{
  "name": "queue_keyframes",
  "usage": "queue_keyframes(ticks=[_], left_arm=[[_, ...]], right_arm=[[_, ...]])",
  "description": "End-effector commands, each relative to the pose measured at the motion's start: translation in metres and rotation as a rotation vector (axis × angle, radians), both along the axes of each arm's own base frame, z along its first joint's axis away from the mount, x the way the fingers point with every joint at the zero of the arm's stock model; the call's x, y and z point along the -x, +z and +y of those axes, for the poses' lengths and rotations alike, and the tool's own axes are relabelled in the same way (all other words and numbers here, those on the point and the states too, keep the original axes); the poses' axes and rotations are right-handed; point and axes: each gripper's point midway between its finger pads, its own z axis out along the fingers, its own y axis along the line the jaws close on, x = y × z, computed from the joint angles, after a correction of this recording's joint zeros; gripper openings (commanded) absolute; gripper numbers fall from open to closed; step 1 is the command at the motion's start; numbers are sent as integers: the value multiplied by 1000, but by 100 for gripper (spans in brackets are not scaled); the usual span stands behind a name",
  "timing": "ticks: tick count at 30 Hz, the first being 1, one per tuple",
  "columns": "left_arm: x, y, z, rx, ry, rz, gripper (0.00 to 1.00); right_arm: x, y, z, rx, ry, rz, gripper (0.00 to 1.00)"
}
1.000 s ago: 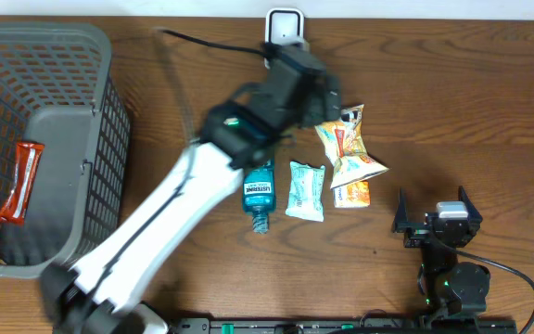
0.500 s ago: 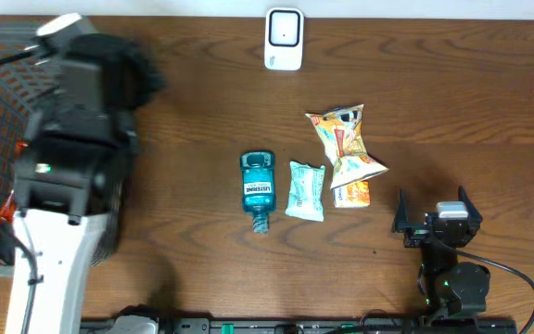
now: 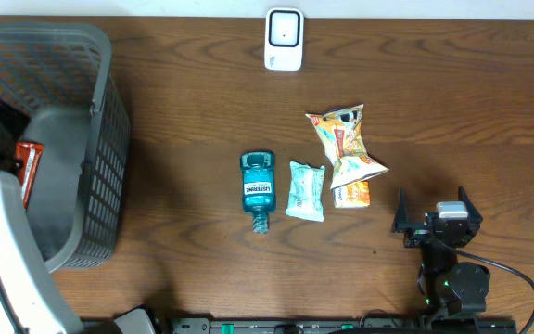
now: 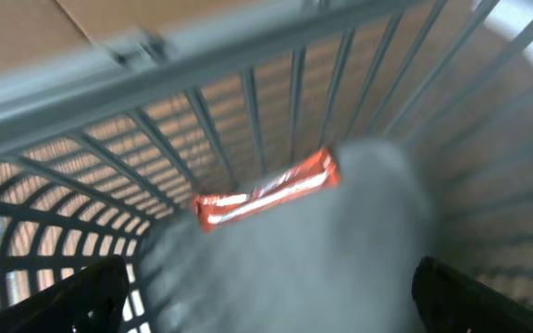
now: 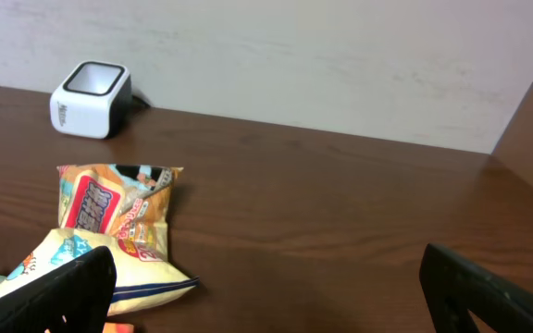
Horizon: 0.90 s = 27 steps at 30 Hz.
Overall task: Scan the item barcode
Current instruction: 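Reach the left gripper into the basket and grasp the orange-red bar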
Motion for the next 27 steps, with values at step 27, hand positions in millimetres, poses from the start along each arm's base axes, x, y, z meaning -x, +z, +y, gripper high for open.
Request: queue_keyframes(ticks=[27], left_arm=[[-15, -229, 51, 225, -318, 675, 98]], right_arm=[[0, -2, -3, 11, -16, 3, 99]])
